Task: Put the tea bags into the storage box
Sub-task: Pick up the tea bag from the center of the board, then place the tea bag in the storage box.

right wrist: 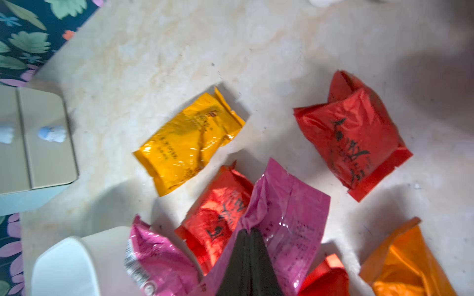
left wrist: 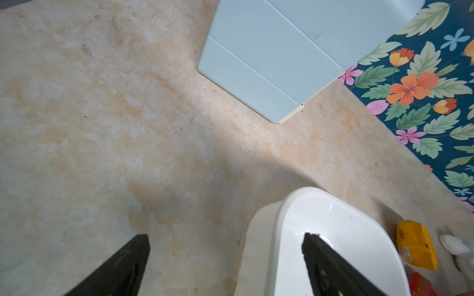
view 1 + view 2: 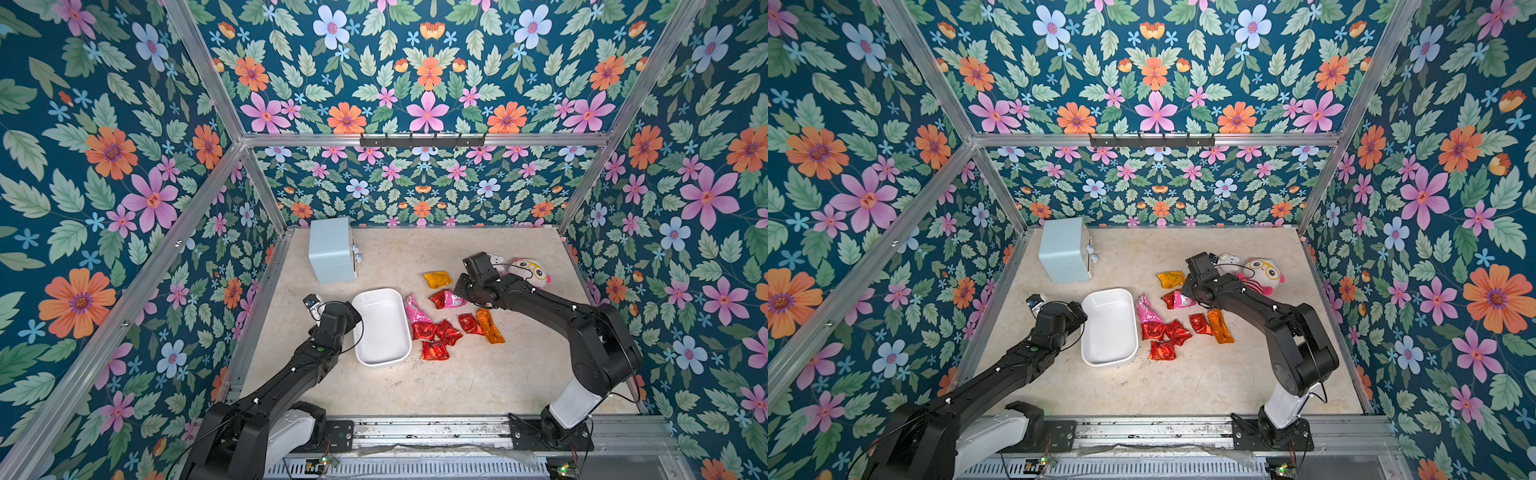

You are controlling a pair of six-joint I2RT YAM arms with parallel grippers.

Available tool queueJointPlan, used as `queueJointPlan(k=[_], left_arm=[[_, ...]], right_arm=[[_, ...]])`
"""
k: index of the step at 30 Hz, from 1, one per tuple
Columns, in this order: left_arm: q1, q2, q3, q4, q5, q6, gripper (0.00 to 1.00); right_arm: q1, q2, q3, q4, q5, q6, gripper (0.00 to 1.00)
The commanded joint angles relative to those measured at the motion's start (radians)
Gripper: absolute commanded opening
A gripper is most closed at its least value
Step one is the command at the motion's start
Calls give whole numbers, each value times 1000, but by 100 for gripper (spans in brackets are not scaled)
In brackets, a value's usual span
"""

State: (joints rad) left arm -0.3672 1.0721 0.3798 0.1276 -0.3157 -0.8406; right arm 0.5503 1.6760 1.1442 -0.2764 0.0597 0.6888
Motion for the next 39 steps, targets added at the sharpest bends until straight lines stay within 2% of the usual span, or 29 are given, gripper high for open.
queueJointPlan(k=[1, 5, 8, 15, 23, 28, 33, 35, 37, 39], left_arm=[[0, 0, 7, 26, -13, -16, 99], [2, 2, 11, 29, -10, -13, 99], [2, -3, 18, 6, -10, -9, 99], [8, -43, 23, -127, -43, -6, 99], [31, -125, -1, -209, -64, -22, 99], [33, -118, 3, -200, -42, -16, 99], [36, -69, 27, -169, 16, 18, 99], [36, -54, 32, -149, 37, 24, 99], [36, -45, 35, -126, 58, 31, 99], [38, -40, 38, -100, 83, 39, 99]], right_arm=[[46, -9, 37, -28, 9, -61, 0], [133, 8, 105, -11, -28, -98, 0], [203, 58, 161, 49, -105, -130, 0], [355, 247, 357, 84, -178, -214, 0], [365, 396, 441, 96, -218, -225, 0], [366, 419, 457, 69, -168, -242, 1], [366, 375, 449, 59, -134, -244, 26], [364, 347, 444, 50, -107, -242, 40], [358, 323, 446, 32, -88, -242, 49], [346, 302, 445, 14, -82, -237, 53]])
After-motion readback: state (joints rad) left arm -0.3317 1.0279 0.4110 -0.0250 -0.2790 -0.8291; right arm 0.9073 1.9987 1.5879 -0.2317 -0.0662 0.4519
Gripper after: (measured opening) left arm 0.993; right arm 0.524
